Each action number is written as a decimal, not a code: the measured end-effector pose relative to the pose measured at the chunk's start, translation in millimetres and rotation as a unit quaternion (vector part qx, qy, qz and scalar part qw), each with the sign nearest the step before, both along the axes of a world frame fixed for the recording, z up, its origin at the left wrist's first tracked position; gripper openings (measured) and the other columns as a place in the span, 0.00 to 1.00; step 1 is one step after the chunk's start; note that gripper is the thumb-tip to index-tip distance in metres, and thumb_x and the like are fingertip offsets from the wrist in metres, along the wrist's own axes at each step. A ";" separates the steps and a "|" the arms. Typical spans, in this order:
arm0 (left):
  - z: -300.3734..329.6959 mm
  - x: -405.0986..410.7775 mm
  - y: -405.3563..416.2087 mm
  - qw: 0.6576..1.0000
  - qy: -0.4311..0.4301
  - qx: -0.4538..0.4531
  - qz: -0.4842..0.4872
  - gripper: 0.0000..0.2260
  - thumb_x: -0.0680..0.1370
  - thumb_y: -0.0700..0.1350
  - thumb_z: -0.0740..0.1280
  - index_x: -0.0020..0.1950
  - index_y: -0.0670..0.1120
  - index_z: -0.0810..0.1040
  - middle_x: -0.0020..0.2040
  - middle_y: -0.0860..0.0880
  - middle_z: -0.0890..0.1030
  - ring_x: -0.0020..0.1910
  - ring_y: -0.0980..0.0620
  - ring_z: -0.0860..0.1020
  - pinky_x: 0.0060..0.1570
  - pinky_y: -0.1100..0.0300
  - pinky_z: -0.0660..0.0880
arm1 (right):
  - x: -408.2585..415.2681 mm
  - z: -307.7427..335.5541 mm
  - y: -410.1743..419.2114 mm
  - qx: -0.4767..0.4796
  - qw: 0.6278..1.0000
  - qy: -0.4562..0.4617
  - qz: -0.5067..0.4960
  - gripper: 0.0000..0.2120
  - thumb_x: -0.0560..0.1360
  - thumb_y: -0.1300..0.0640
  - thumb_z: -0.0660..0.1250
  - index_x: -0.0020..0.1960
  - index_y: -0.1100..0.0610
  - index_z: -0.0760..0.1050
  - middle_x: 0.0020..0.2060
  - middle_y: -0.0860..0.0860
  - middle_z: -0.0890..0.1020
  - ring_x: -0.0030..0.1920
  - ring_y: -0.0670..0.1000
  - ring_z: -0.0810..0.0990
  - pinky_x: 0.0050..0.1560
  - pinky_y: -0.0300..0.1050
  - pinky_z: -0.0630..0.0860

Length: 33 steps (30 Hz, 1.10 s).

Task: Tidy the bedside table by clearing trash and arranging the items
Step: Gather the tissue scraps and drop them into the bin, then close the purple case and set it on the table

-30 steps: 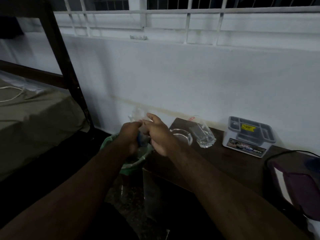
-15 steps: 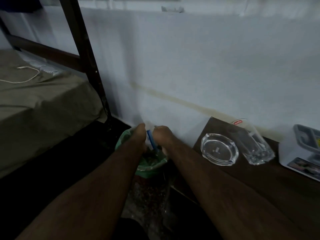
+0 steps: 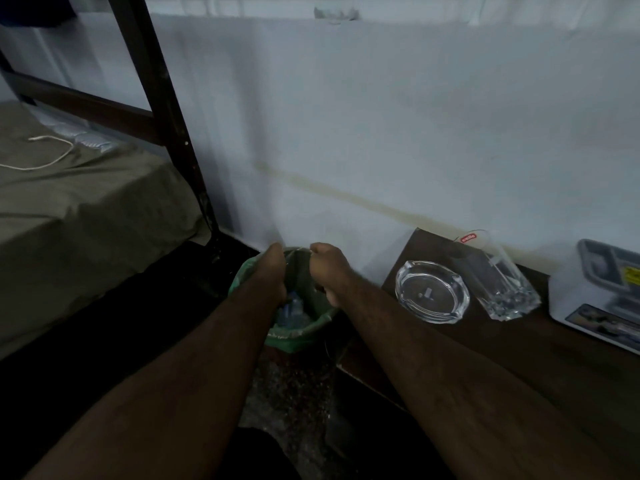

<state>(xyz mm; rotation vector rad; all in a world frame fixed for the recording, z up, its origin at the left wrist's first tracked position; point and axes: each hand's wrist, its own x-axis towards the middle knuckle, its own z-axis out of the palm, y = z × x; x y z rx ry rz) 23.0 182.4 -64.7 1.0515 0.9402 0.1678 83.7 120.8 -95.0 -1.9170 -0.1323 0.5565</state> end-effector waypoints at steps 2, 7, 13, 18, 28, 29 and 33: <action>7.4 -1.0 -7.4 1.000 -0.018 -0.005 -0.009 0.28 0.82 0.59 0.54 0.70 0.37 0.68 0.65 0.39 0.74 0.62 0.37 0.74 0.51 0.49 0.72 | -13.5 16.6 -15.7 0.010 1.000 -0.009 0.007 0.22 0.79 0.56 0.59 0.73 0.55 0.66 0.70 0.55 0.71 0.65 0.56 0.74 0.67 0.55 0.72; 35.7 6.6 -50.1 0.991 -0.097 0.067 -0.064 0.24 0.81 0.59 0.58 0.63 0.40 0.74 0.55 0.44 0.77 0.49 0.44 0.77 0.47 0.52 0.75 | -48.9 66.7 -82.3 0.023 0.989 -0.145 -0.009 0.19 0.77 0.61 0.61 0.68 0.58 0.73 0.67 0.55 0.76 0.67 0.55 0.74 0.68 0.52 0.71; 81.0 -8.3 -167.6 0.950 -0.205 0.059 -0.229 0.16 0.81 0.55 0.61 0.50 0.43 0.78 0.44 0.45 0.80 0.38 0.49 0.77 0.34 0.59 0.77 | -91.2 118.7 -218.2 0.052 0.975 -0.212 -0.040 0.19 0.74 0.66 0.59 0.59 0.53 0.78 0.54 0.52 0.84 0.52 0.51 0.83 0.52 0.49 0.81; 82.5 -40.1 -281.6 0.905 -0.239 0.014 -0.352 0.17 0.84 0.51 0.57 0.45 0.42 0.78 0.34 0.48 0.83 0.33 0.54 0.80 0.31 0.63 0.77 | -126.4 128.7 -324.2 0.003 0.968 -0.228 -0.101 0.15 0.72 0.62 0.60 0.56 0.55 0.79 0.49 0.56 0.84 0.49 0.56 0.83 0.51 0.60 0.81; 51.0 -68.2 -353.8 0.877 -0.192 0.016 -0.439 0.14 0.80 0.47 0.65 0.65 0.45 0.74 0.60 0.45 0.79 0.60 0.45 0.78 0.58 0.50 0.77 | -142.2 119.8 -479.3 -0.220 0.911 -0.279 -0.209 0.11 0.74 0.64 0.65 0.55 0.59 0.80 0.51 0.52 0.83 0.52 0.51 0.80 0.54 0.43 0.75; 50.4 -68.9 -356.2 0.878 -0.186 0.017 -0.441 0.13 0.80 0.46 0.66 0.64 0.45 0.75 0.60 0.45 0.79 0.60 0.45 0.78 0.58 0.50 0.77 | -138.4 119.3 -491.9 -0.285 0.893 -0.272 -0.216 0.11 0.74 0.62 0.65 0.55 0.58 0.80 0.53 0.51 0.82 0.54 0.52 0.80 0.54 0.43 0.73; 47.5 -75.0 -369.5 0.875 -0.161 0.037 -0.456 0.05 0.80 0.42 0.66 0.55 0.45 0.78 0.59 0.44 0.80 0.59 0.44 0.78 0.59 0.50 0.77 | -127.1 99.0 -518.5 -0.515 0.823 -0.188 -0.151 0.15 0.75 0.48 0.66 0.55 0.56 0.79 0.56 0.51 0.82 0.56 0.53 0.79 0.52 0.42 0.72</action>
